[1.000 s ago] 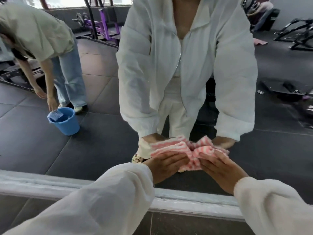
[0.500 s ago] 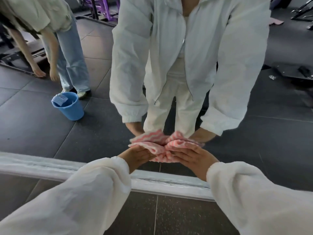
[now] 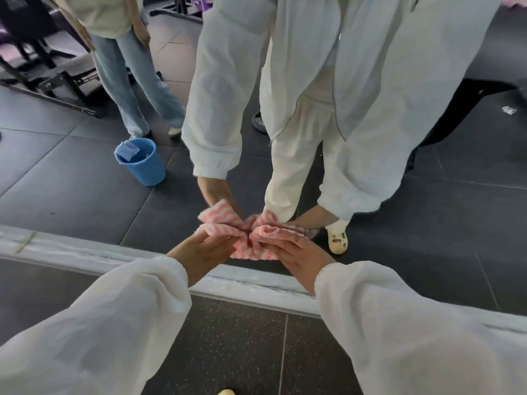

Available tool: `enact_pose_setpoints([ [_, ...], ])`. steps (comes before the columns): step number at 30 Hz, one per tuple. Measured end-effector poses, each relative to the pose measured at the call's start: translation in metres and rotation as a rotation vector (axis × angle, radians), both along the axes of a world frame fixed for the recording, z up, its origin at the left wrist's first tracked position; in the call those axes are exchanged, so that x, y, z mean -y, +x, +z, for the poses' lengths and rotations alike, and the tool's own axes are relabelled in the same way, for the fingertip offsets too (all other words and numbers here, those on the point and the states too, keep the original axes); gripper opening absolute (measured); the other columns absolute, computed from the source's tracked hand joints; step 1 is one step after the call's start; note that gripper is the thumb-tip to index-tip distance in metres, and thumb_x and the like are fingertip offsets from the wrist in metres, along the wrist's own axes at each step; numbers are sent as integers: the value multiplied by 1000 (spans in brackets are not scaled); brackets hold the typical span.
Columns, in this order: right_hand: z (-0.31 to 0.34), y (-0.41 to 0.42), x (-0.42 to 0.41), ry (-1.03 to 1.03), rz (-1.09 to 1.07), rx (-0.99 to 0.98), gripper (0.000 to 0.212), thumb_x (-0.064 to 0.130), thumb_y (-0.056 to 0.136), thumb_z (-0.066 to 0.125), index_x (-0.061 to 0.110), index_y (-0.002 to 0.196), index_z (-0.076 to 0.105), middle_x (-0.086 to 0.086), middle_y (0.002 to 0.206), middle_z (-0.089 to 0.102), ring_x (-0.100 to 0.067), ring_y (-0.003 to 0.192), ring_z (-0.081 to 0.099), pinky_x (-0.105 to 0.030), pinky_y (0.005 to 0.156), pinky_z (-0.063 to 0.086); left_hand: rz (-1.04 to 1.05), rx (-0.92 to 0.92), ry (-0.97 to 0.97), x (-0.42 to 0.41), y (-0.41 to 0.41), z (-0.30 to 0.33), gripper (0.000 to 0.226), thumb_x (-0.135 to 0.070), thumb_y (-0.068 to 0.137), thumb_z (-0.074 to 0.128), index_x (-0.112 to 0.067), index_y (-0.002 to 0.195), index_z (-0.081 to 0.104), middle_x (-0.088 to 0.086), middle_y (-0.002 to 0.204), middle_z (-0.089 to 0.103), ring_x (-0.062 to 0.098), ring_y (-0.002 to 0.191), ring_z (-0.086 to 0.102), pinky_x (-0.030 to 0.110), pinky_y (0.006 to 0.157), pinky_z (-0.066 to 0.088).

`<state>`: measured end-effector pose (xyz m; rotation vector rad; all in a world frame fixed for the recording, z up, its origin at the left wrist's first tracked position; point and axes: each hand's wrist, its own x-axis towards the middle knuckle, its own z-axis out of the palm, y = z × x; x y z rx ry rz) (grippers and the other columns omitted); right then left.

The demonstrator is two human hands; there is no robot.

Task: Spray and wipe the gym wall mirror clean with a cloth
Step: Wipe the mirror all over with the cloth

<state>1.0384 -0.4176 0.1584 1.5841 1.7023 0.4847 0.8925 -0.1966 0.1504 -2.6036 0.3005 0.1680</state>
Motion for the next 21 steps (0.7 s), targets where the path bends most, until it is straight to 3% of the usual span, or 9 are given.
enact_pose_setpoints([
  [2,3,7,27,-62,-50,2,71,20,96,20,-19,128,-30,-37,126,-48,-45,128,-37,-52,109,-19,84,71,-177,19,14,-4,66,-13,55,78,-19,119,65,9,112,62,29,97,61,39,78,54],
  [4,5,16,51,-123,-66,45,70,19,96,20,-15,132,-29,-33,132,-47,-45,127,-39,-54,106,-21,212,144,-370,39,27,-4,57,-10,40,85,-20,95,73,5,83,62,26,73,63,35,60,55],
  [6,5,21,69,-170,-96,71,68,23,100,24,-6,137,-25,-31,128,-50,-48,121,-43,-56,100,-26,350,193,-497,55,33,4,48,-11,45,86,-20,90,72,5,81,59,28,74,63,39,65,56],
  [8,11,19,82,-164,-184,-48,66,24,101,28,-7,136,-19,-31,129,-48,-47,123,-41,-55,100,-25,457,209,-679,61,34,5,41,-12,68,78,-19,107,70,6,100,64,32,96,61,44,89,51],
  [10,6,11,83,52,-256,-259,71,23,93,48,-9,143,10,-33,151,-9,-49,140,-3,-55,112,0,516,205,-726,64,34,2,40,-12,84,64,-19,123,62,3,123,62,29,120,52,39,110,35],
  [12,8,-4,73,350,-466,-637,61,23,75,74,3,130,56,-18,136,50,-37,119,53,-44,97,46,573,247,-812,68,38,-1,39,-11,88,59,-19,126,60,0,129,59,26,128,46,33,113,28],
  [15,8,-16,48,612,-756,-1194,41,24,93,56,20,133,51,4,133,49,-17,114,54,-28,92,47,759,255,-981,72,43,-4,30,-16,89,59,-19,119,66,0,129,59,23,129,45,28,111,28],
  [19,2,-5,10,983,-1329,-1875,32,18,94,57,10,126,58,-9,125,60,-26,115,57,-19,83,47,1021,375,-1328,75,46,-4,25,-21,92,60,-11,113,68,3,118,64,20,115,54,28,101,38],
  [21,-4,-3,0,1072,-1683,-2151,40,21,96,55,14,135,48,-9,131,56,-27,116,55,-29,91,47,1229,513,-1450,72,46,-7,22,-23,91,61,-11,108,69,7,105,68,23,101,61,31,86,45],
])
